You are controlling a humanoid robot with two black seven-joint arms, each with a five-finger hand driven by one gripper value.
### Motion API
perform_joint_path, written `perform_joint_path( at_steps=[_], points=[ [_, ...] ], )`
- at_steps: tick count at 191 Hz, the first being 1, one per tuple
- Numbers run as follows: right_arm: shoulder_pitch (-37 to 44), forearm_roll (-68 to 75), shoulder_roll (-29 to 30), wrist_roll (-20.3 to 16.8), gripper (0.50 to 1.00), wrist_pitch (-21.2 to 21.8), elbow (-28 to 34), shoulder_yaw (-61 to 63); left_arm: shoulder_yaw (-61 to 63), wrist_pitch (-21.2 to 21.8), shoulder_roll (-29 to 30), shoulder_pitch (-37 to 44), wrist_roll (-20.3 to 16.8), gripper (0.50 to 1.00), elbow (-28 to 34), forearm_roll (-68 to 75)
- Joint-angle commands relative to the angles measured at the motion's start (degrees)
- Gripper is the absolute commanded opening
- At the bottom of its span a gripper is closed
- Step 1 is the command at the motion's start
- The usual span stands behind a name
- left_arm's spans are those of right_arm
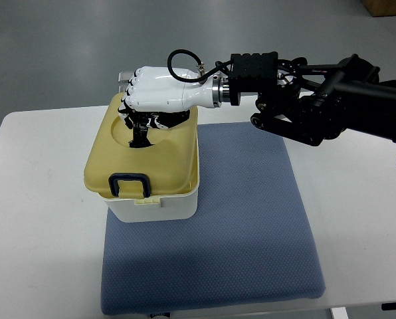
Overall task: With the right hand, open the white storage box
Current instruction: 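Lower the right hand onto the black lid handle and close fingers, then lift the yellow lid off the box with the right hand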
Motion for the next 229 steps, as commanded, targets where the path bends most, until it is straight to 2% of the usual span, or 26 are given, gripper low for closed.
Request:
perform_joint_path(
  at_steps=[1, 142, 182, 229],
  points=[
    [0.26, 0.0, -0.09, 0.0, 0.5, -0.16, 0.02, 0.01, 0.0, 0.02, 0.0, 0.0, -0.06, 1.0, -0.09, 0.0],
    [3.33, 1.23, -0.96, 0.0, 0.5, -2.54, 0.46, 1.32, 0.0, -0.07, 0.0, 0.0, -0.06, 1.0, -0.09, 0.0],
    [3.25, 1.49, -1.14, 0.0, 0.5, -2.8, 0.37, 4.93, 0.0, -0.07, 0.0, 0.0, -0.06, 1.0, -0.09, 0.0],
    [3.25, 1.58, -3.43, 0.0, 0.5, -3.15, 0.37, 7.21, 0.0, -0.07, 0.0, 0.0, -0.06, 1.0, -0.09, 0.0]
  ],
)
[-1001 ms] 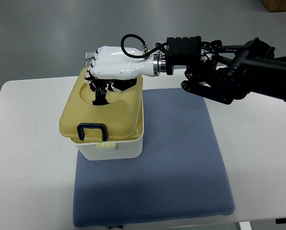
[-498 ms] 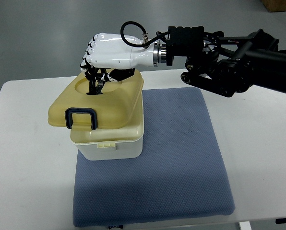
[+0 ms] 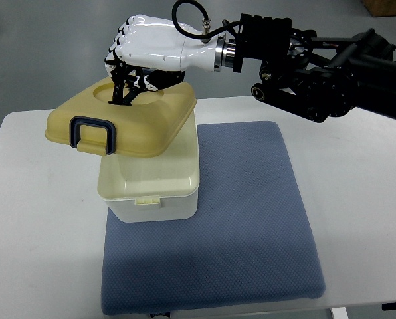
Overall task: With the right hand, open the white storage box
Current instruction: 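Lift the yellow lid off the box with the right hand, then lower the lid onto the mat beside the box and release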
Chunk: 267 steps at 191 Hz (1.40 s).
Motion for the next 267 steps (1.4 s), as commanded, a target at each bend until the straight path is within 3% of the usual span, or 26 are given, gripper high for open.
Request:
perform_joint_path(
  at_steps=[1, 132, 191, 267],
  points=[
    [-0.01, 0.04, -0.69, 0.0, 0.5, -0.05, 0.01, 1.26, -0.02, 0.0, 0.0, 0.0, -0.04, 1.0, 0.0, 0.0],
    [-4.14, 2.07, -15.9, 0.0, 0.5, 2.41, 0.09, 1.08, -0.02, 0.0, 0.0, 0.0, -0.04, 1.0, 0.08, 0.0],
    [-5.9, 1.8, -21.0, 0.0, 0.5, 11.02, 0.09, -1.73, -0.11, 0.0, 0.0, 0.0, 0.05, 1.0, 0.0, 0.0],
    [-9.06, 1.28, -23.37, 0.0, 0.5, 17.08, 0.09, -3.31, -0.11, 0.09, 0.0, 0.0, 0.05, 1.0, 0.0, 0.0]
  ],
)
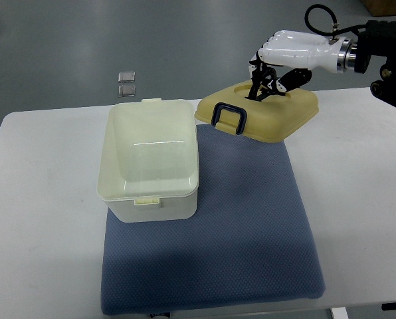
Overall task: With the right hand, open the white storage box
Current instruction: 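Lower the lid onto the mat beside the box and release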
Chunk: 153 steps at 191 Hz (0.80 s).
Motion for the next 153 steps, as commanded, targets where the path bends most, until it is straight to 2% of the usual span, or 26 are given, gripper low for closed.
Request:
perform_joint_path(
  at_steps=[1, 39, 72, 107, 153],
  points=[
    [-0.85, -0.17, -0.75, 0.01, 0.5, 1.74, 0.0, -0.11, 0.01, 0.07, 0.0, 0.0, 0.04, 1.0, 0.0, 0.0],
    [-1.47, 0.27, -0.84, 0.01, 0.5, 3.05, 0.0, -2.74, -0.08, -0.02, 0.0, -0.18, 0.04, 1.0, 0.0, 0.0],
    [-2.17, 1.06, -0.84, -0.89, 0.5, 6.83, -0.09, -2.83, -0.08, -0.02, 0.0, -0.44, 0.04, 1.0, 0.0, 0.0],
    [-2.61, 3.08, -0.75, -3.35, 0.5, 12.54, -0.44, -2.57, -0.08, 0.07, 0.0, -0.44, 0.04, 1.0, 0.0, 0.0],
    [-3.22, 7.83, -0.66, -7.22, 0.5, 14.83, -0.44, -3.27, -0.08, 0.07, 0.0, -0.44, -0.04, 1.0, 0.0, 0.0]
  ],
)
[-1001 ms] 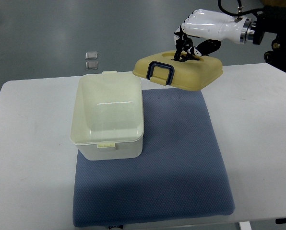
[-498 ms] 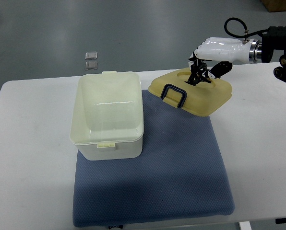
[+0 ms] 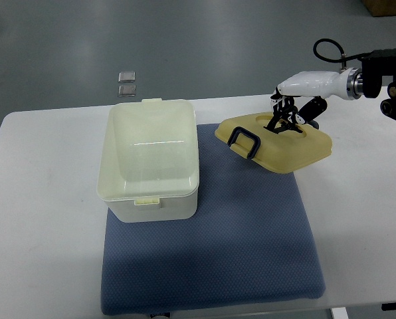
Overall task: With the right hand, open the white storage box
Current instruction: 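Lower the lid onto the mat beside the box and release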
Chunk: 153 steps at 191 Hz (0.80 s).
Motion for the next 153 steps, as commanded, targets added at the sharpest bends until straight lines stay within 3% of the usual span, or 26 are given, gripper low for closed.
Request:
perform_joint_path(
  at_steps=[1, 153],
  points=[
    [-0.15, 0.71, 0.09, -1.53, 0.5, 0.63, 0.02, -0.1, 0.0, 0.03, 0.0, 0.0, 0.02, 1.0, 0.0, 0.0],
    [-6.74, 0.71, 3.78, -4.87, 0.5, 0.63, 2.12, 0.43, 0.0, -0.06, 0.0, -0.18, 0.02, 1.0, -0.17, 0.0]
  ],
)
